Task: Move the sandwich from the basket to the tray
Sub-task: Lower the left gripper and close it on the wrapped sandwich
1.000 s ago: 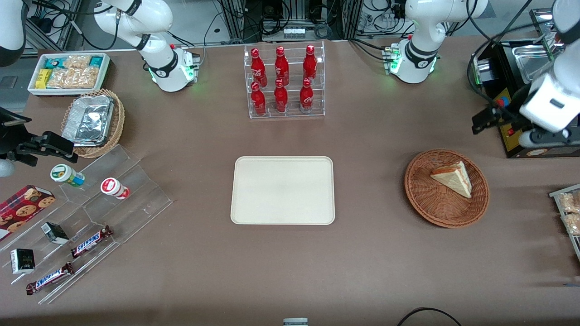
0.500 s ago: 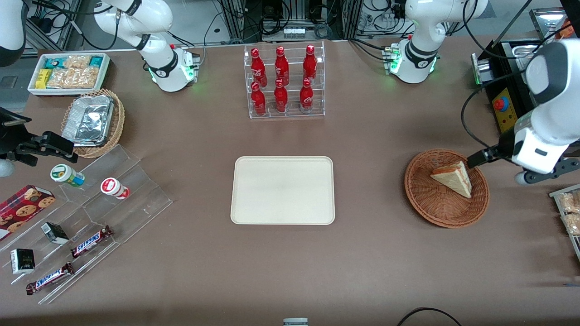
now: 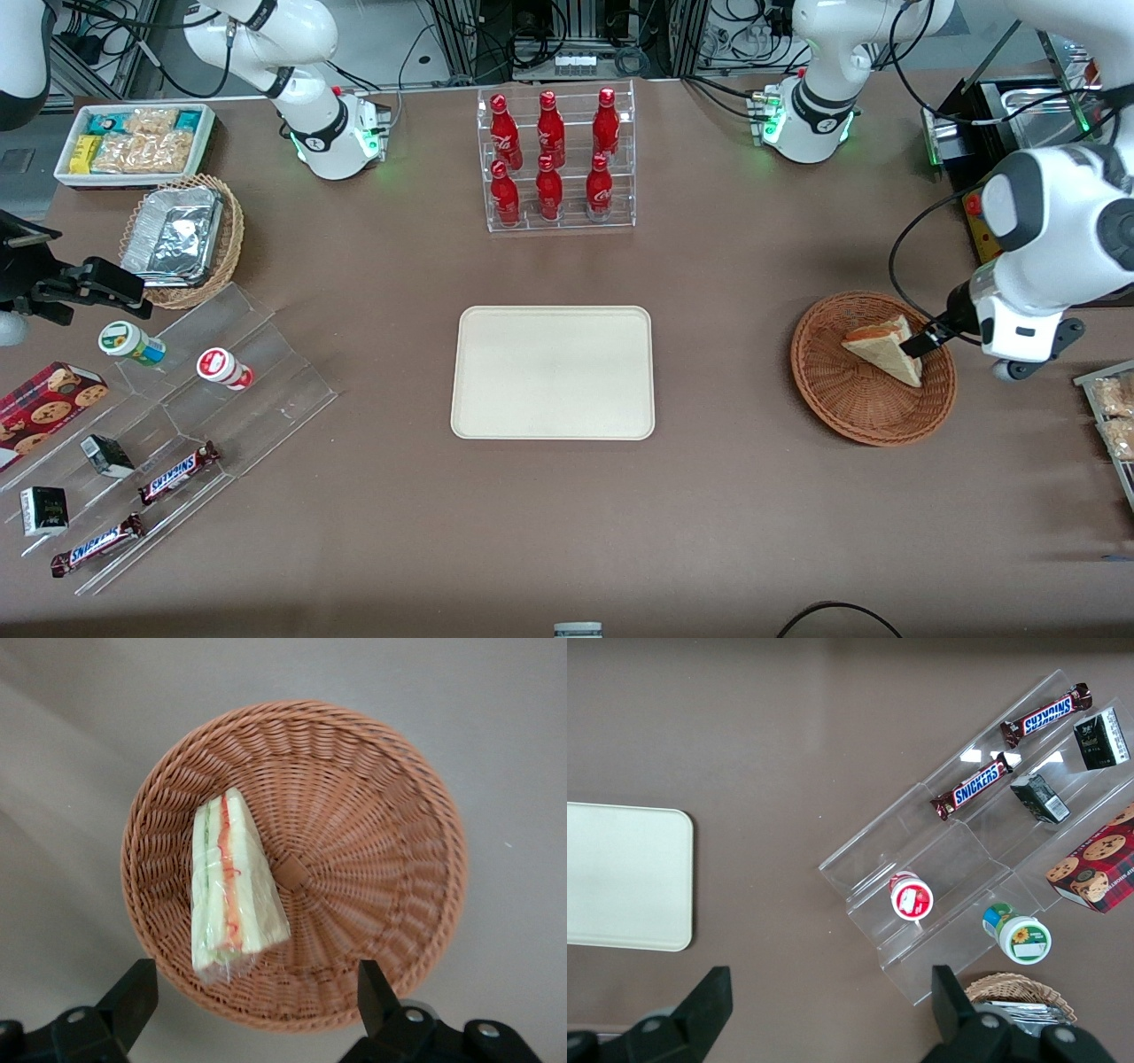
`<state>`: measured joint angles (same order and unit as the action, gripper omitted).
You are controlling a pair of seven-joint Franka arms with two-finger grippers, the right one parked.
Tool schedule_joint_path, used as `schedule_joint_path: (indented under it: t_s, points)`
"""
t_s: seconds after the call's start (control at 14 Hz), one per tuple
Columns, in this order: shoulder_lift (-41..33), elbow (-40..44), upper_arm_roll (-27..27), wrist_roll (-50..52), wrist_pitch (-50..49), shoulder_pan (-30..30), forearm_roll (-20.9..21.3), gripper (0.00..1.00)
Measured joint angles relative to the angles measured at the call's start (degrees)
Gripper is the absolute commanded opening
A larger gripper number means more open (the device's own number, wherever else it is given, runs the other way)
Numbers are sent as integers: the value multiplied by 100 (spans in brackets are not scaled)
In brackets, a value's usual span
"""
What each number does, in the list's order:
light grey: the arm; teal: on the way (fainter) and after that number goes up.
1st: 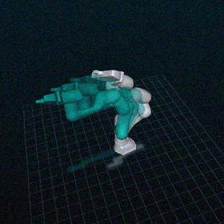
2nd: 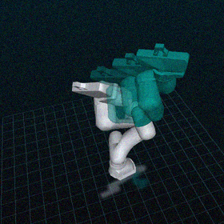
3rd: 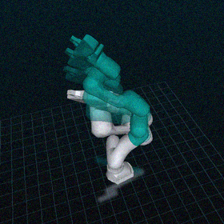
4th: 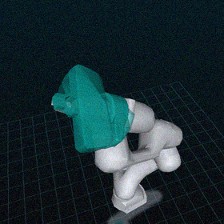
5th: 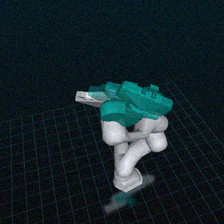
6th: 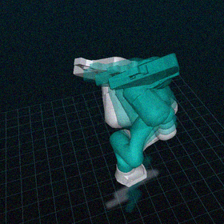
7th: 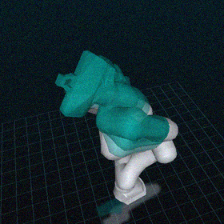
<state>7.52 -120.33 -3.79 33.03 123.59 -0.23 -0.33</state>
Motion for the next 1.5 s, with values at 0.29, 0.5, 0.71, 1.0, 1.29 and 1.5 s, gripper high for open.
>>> schedule_joint_path:
  t_s: [0.29, 0.5, 0.71, 1.0, 1.29, 1.5]
  points:
    - [425, -301, -327, 212, 603, 10, -8, 100]
    - [701, -303, -368, 506, 791, 10, -57, 100]
    - [820, -301, -360, 609, 908, 6, -311, 100]
    - [989, -394, -356, 632, 1177, 0, -342, 90]
    - [1070, -418, -347, 636, 1252, -34, -345, 77]
    - [1104, -423, -325, 728, 1260, -72, -350, 81]
